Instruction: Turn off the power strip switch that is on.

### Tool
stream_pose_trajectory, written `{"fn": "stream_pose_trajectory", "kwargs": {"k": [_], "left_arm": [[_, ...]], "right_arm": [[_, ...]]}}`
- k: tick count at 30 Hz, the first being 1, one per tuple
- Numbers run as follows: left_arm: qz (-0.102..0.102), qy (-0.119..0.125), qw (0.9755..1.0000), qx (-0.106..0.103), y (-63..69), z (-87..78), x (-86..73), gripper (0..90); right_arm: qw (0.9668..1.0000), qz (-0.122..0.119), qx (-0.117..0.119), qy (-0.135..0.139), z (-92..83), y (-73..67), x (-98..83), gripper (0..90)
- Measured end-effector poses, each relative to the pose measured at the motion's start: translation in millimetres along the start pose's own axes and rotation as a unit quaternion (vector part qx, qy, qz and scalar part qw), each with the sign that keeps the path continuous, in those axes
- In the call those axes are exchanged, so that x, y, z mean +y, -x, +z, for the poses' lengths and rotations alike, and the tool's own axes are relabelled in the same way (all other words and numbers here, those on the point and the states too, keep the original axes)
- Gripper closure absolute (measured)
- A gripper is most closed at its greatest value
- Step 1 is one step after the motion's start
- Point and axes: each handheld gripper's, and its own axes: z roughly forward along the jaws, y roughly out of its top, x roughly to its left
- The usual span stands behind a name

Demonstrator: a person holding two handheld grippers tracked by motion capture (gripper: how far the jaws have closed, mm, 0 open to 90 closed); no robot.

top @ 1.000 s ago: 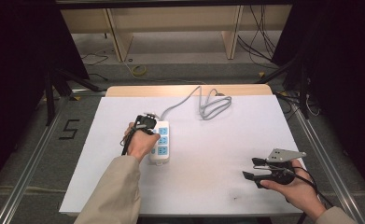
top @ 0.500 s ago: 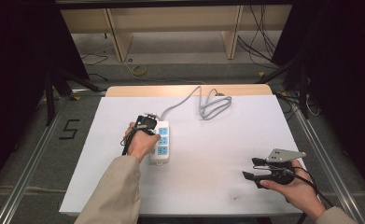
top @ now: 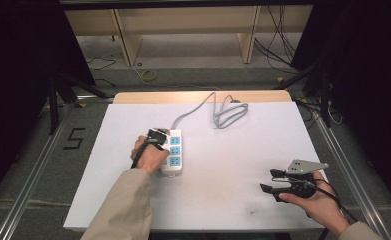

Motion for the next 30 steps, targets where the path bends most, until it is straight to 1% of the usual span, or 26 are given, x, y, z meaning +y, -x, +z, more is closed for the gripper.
{"fn": "stream_pose_trajectory", "kwargs": {"k": [1, 2, 3, 5, 6, 7, 8, 9, 10, 11, 12, 14, 22, 24, 27, 28, 30], "left_arm": [[-0.003, 0.019, 0.9998, -0.006, 1.9, -8.2, 3.2, 90.0], [-0.008, 0.028, 0.9995, -0.015, 2.9, -15.6, 7.8, 90.0], [-0.003, 0.04, 0.9992, -0.004, 4.8, -20.4, 11.8, 90.0], [-0.007, 0.042, 0.999, -0.011, 5.4, -21.4, 13.4, 90.0], [-0.001, 0.042, 0.9991, 0.002, 5.2, -20.3, 12.6, 90.0], [-0.003, 0.045, 0.999, 0.003, 4.0, -20.6, 11.9, 90.0], [-0.007, 0.047, 0.9988, -0.009, 2.1, -22.0, 11.9, 90.0], [-0.013, 0.052, 0.9984, -0.014, 2.5, -23.5, 11.9, 90.0], [-0.013, 0.055, 0.9981, -0.025, 3.0, -24.3, 12.1, 90.0], [-0.018, 0.053, 0.9976, -0.04, 4.1, -24.1, 12.2, 90.0], [-0.01, 0.051, 0.998, -0.037, 5.5, -23.4, 12.4, 90.0], [-0.009, 0.048, 0.9979, -0.043, 6.2, -22.0, 12.6, 90.0], [-0.003, 0.048, 0.9979, -0.043, 6.9, -18.3, 12.3, 90.0], [-0.004, 0.052, 0.9979, -0.039, 6.0, -19.2, 12.1, 90.0], [-0.007, 0.056, 0.9976, -0.039, 4.5, -21.2, 11.6, 90.0], [-0.003, 0.056, 0.9976, -0.039, 3.6, -21.8, 11.5, 90.0], [-0.003, 0.062, 0.9973, -0.04, 3.3, -23.5, 10.8, 90.0]], "right_arm": [[1.0, -0.001, 0.0, 0.003, -0.7, 0.4, -0.1, 33.0], [1.0, 0.001, 0.001, 0.003, -0.7, 1.1, -0.2, 33.0], [1.0, 0.004, 0.0, 0.004, 0.2, 2.2, -0.1, 33.0], [1.0, 0.007, -0.002, 0.001, 2.7, 4.1, -0.6, 33.0], [1.0, 0.005, 0.001, -0.003, 3.4, 4.2, -0.8, 33.1], [1.0, 0.004, 0.001, -0.003, 3.5, 3.6, -0.7, 33.1], [1.0, 0.002, 0.002, -0.003, 3.2, 2.9, -0.4, 33.1], [1.0, 0.0, 0.002, 0.0, 3.1, 2.5, 0.0, 33.1], [1.0, 0.0, 0.002, -0.001, 3.1, 2.1, 0.2, 33.1], [1.0, 0.0, 0.002, -0.002, 3.2, 1.9, 0.3, 33.1], [1.0, 0.0, 0.001, -0.002, 3.2, 1.8, 0.4, 33.2], [1.0, 0.002, 0.0, -0.001, 3.1, 1.6, 0.9, 33.2], [1.0, 0.0, 0.001, -0.001, 2.6, 2.8, 0.3, 33.4], [1.0, -0.001, 0.002, 0.0, 2.5, 2.6, 0.2, 33.4], [1.0, -0.002, 0.001, 0.001, 2.4, 2.6, 0.3, 33.4], [1.0, 0.0, 0.001, 0.0, 2.3, 2.5, 0.2, 33.4], [1.0, 0.0, 0.001, 0.0, 2.3, 2.6, 0.2, 33.4]]}}
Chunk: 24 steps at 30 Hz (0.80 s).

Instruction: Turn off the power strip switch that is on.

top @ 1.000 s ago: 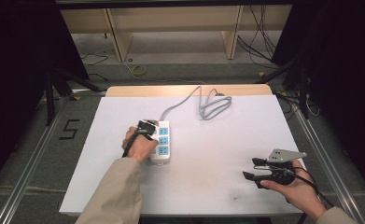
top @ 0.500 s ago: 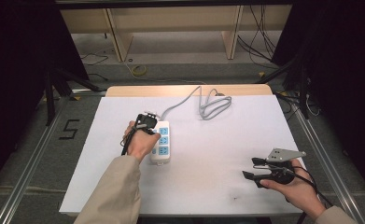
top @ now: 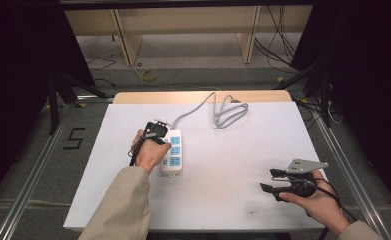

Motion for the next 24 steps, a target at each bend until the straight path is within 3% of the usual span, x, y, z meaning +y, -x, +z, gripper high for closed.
{"fn": "stream_pose_trajectory", "kwargs": {"k": [7, 12, 13, 16, 19, 24], "left_arm": [[0.004, 0.041, 0.9992, -0.004, -7.9, -14.7, -5.9, 90.0], [-0.007, 0.071, 0.9974, -0.011, -16.2, -25.4, -10.9, 89.3], [0.0, 0.079, 0.9967, -0.015, -17.3, -27.1, -11.6, 83.2], [0.0, 0.095, 0.9954, -0.017, -18.5, -32.1, -13.2, 78.8], [-0.002, 0.118, 0.9927, -0.024, -18.7, -35.5, -13.9, 71.8], [0.015, 0.15, 0.9881, -0.031, -18.5, -39.0, -15.5, 57.1]], "right_arm": [[1.0, 0.004, 0.0, 0.002, -1.1, -0.2, -0.2, 33.4], [1.0, 0.003, 0.0, 0.003, -1.3, -0.3, -0.1, 33.4], [1.0, 0.003, 0.0, 0.003, -1.3, -0.3, -0.1, 33.4], [1.0, 0.003, 0.0, 0.002, -1.3, -0.1, -0.2, 33.4], [1.0, 0.002, 0.0, 0.003, -1.7, 0.2, -0.1, 33.3], [1.0, 0.002, 0.001, 0.002, -2.0, 0.6, -0.3, 33.3]]}}
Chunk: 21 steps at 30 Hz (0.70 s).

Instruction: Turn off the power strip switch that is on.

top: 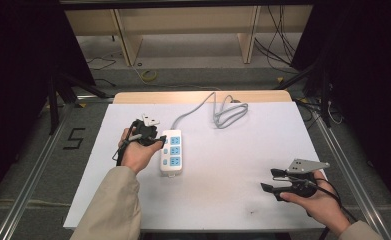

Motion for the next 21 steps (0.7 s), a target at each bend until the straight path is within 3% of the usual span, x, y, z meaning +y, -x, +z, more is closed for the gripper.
{"fn": "stream_pose_trajectory", "kwargs": {"k": [5, 9, 13, 21], "left_arm": [[0.015, 0.027, 0.9995, -0.008, -2.1, -4.3, -2.1, 41.7], [0.01, 0.038, 0.9991, -0.016, -1.4, -9.8, -4.2, 31.6], [0.011, 0.048, 0.9983, -0.031, 1.8, -17.4, -7.0, 25.9], [0.035, 0.057, 0.9961, -0.058, 8.4, -30.2, -19.2, 20.4]], "right_arm": [[1.0, 0.0, 0.001, 0.001, -0.3, -0.3, 0.2, 33.2], [1.0, 0.0, 0.001, 0.001, -0.3, -0.1, 0.2, 33.2], [1.0, 0.0, 0.001, 0.002, -0.1, -0.2, 0.3, 33.0], [1.0, -0.002, 0.001, 0.005, 0.3, 0.1, 0.5, 32.7]]}}
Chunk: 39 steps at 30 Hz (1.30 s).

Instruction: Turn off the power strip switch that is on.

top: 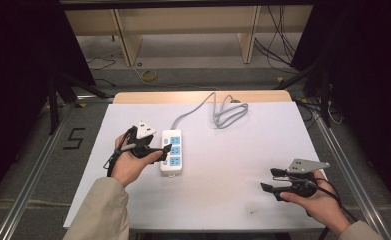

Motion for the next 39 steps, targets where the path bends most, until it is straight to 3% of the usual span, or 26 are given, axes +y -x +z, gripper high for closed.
{"fn": "stream_pose_trajectory", "kwargs": {"k": [10, 24, 39], "left_arm": [[0.011, -0.006, 0.9998, -0.015, 3.1, -10.1, -16.6, 16.0], [0.026, 0.014, 0.9991, -0.029, 13.6, -23.7, -35.1, 15.8], [0.04, -0.009, 0.9988, -0.028, 16.5, -31.1, -65.5, 15.4]], "right_arm": [[1.0, 0.002, 0.001, -0.001, 1.1, 0.0, 0.0, 31.7], [1.0, 0.003, 0.004, 0.0, 2.4, 0.1, 0.2, 31.3], [1.0, 0.004, 0.006, 0.0, 3.7, 0.3, 0.4, 30.2]]}}
